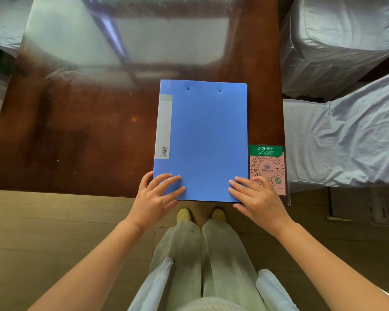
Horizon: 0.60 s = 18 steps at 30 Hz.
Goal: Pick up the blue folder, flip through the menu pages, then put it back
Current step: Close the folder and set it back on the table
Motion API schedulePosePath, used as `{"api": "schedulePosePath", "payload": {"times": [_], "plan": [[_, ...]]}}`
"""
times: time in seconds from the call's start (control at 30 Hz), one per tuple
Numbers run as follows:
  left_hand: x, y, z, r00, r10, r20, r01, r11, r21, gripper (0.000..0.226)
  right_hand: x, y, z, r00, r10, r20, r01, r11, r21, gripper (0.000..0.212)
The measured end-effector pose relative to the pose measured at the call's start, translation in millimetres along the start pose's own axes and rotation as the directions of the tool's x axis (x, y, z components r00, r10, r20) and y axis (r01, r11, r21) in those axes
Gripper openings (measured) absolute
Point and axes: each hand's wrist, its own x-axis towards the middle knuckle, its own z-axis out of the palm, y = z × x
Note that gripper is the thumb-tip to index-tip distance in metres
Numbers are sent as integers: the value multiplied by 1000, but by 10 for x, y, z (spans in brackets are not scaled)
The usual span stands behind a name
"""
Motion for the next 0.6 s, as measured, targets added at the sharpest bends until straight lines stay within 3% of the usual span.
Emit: {"api": "schedulePosePath", "payload": {"times": [0.6], "plan": [[-11, -25, 19, 999, 36, -35, -35, 999, 16, 42, -19, -12, 44, 999, 27, -36, -26, 999, 30, 39]]}}
